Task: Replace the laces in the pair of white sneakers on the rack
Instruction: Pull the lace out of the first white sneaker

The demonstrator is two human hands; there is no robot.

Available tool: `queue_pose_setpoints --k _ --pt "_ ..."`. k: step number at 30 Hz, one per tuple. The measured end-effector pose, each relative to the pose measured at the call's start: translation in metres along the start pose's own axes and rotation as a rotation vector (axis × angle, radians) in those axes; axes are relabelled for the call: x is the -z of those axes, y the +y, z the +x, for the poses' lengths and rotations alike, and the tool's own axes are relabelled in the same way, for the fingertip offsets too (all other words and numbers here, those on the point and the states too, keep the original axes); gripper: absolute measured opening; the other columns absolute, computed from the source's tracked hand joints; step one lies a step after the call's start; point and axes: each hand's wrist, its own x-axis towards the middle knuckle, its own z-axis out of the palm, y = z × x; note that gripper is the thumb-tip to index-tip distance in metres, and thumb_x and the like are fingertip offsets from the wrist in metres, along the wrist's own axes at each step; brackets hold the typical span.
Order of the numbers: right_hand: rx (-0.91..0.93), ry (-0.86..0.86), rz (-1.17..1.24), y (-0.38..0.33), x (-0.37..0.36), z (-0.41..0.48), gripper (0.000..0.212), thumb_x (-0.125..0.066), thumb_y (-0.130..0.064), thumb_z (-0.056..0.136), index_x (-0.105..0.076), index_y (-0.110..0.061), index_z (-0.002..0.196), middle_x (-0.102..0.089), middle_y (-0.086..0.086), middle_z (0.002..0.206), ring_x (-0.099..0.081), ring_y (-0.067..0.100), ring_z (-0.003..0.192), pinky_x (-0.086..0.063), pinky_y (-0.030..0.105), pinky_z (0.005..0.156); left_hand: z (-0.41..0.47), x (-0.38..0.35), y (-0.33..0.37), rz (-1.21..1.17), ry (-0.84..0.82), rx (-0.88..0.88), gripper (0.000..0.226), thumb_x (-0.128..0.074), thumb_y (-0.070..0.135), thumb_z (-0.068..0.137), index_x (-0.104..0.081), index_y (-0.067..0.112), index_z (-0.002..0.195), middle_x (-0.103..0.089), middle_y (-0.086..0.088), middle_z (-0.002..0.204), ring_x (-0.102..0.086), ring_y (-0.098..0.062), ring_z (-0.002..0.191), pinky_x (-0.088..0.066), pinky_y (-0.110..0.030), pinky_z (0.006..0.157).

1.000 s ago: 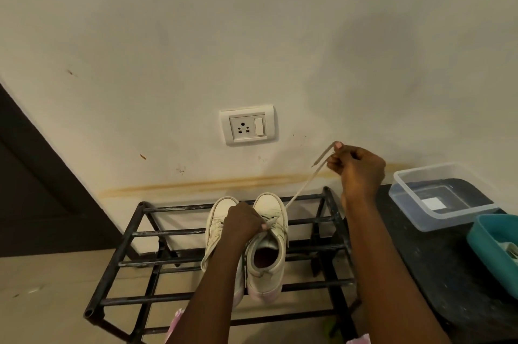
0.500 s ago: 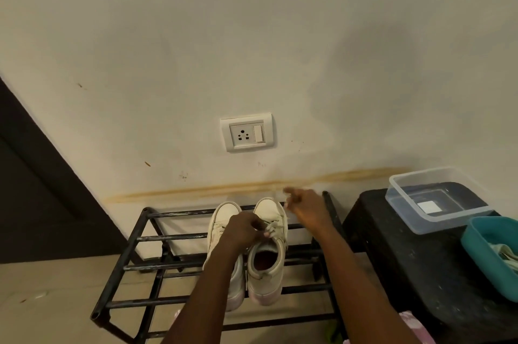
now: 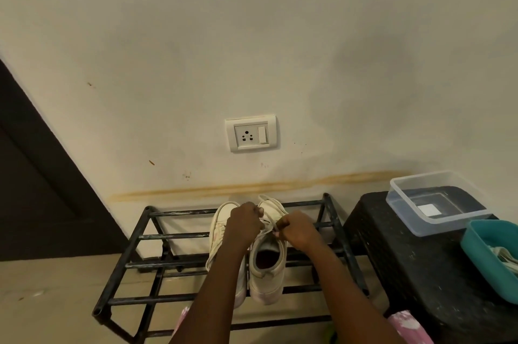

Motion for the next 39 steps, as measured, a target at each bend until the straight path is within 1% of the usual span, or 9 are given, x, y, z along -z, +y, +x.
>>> queue_pose_setpoints --k 3,6,11,14,19,26,32,35,39 --pt "-0.008 0.002 -0.016 0.000 0.003 0.004 0.017 -0.064 -0.015 0.086 -0.072 -0.005 0.095 -0.069 0.012 0.092 -0.062 0.023 0.086 -0.048 0.028 0.077 0.002 0.008 0.017 -0.580 -0.007 0.095 0.020 -0.044 0.014 0.099 -0.060 0.002 0.096 -0.065 -0.010 0.070 -0.057 -0.013 0.050 -0.045 -0.020 0.049" --pt "-0.121 0.250 0.415 -0.001 0.011 0.010 0.012 -0.062 -0.015 0.088 -0.070 -0.009 0.080 -0.068 0.005 0.073 -0.062 0.016 0.066 -0.051 0.027 0.069 0.003 0.011 0.020 -0.903 -0.048 0.028 0.023 -0.041 0.016 0.100 -0.060 0.007 0.109 -0.069 -0.008 0.089 -0.065 -0.011 0.075 -0.052 -0.024 0.075" --pt "-0.222 0.492 1.143 0.006 0.030 0.025 0.030 -0.055 -0.006 0.092 -0.059 -0.003 0.122 -0.066 0.010 0.097 -0.060 0.022 0.093 -0.050 0.035 0.087 0.009 0.008 -0.004 -0.158 0.011 0.031 0.031 -0.049 0.002 0.092 -0.061 0.005 0.120 -0.065 -0.013 0.119 -0.059 -0.025 0.111 -0.044 -0.027 0.094" --pt "-0.344 0.338 0.631 0.013 0.031 0.023 0.039 -0.048 -0.008 0.092 -0.051 -0.001 0.130 -0.059 0.016 0.122 -0.060 0.025 0.101 -0.051 0.029 0.086 0.007 0.007 -0.014 0.118 -0.152 0.006 0.025 -0.061 0.001 0.082 -0.072 0.006 0.104 -0.071 -0.012 0.103 -0.066 -0.021 0.097 -0.042 -0.014 0.074" --pt "-0.269 0.165 0.033 0.010 0.014 0.012 0.018 -0.046 -0.005 0.092 -0.062 -0.001 0.097 -0.063 0.016 0.099 -0.052 0.018 0.076 -0.042 0.024 0.058 0.004 0.008 -0.014 0.110 -0.214 -0.073 0.023 -0.070 0.011 0.081 -0.073 0.010 0.104 -0.073 -0.010 0.099 -0.064 -0.010 0.077 -0.037 -0.001 0.059" --pt "-0.061 -0.002 0.006 -0.004 0.008 0.012 0.026 -0.067 -0.012 0.082 -0.070 -0.004 0.106 -0.070 0.012 0.104 -0.064 0.022 0.095 -0.052 0.029 0.082 0.002 -0.001 -0.013 0.147 -0.144 -0.116 0.021 -0.071 0.012 0.081 -0.074 0.006 0.101 -0.071 -0.012 0.103 -0.064 -0.021 0.098 -0.043 -0.019 0.080" --pt "-0.170 0.097 0.156 -0.005 0.001 0.009 0.021 -0.066 -0.018 0.085 -0.068 0.001 0.092 -0.069 0.012 0.080 -0.060 0.014 0.055 -0.048 0.017 0.049 0.002 -0.006 -0.015 0.156 -0.194 -0.014 0.021 -0.059 0.013 0.090 -0.067 0.003 0.106 -0.066 -0.014 0.111 -0.062 -0.028 0.102 -0.049 -0.034 0.089" --pt "-0.217 0.073 0.370 -0.007 0.000 0.007 0.018 -0.064 -0.015 0.088 -0.066 0.001 0.079 -0.062 0.008 0.063 -0.056 0.010 0.042 -0.052 0.021 0.050 -0.001 0.000 -0.015 0.063 -0.324 0.028 0.020 -0.048 0.010 0.094 -0.061 0.004 0.107 -0.062 -0.013 0.102 -0.058 -0.027 0.093 -0.045 -0.033 0.080" --pt "-0.201 -0.006 0.365 -0.009 0.004 0.003 0.019 -0.057 -0.001 0.087 -0.067 0.009 0.100 -0.068 0.024 0.092 -0.062 0.020 0.062 -0.056 0.033 0.072 -0.004 0.009 -0.017 -0.192 -0.495 0.147 0.025 -0.039 0.006 0.096 -0.056 0.013 0.080 -0.052 -0.001 0.068 -0.046 -0.009 0.057 -0.038 -0.020 0.053"
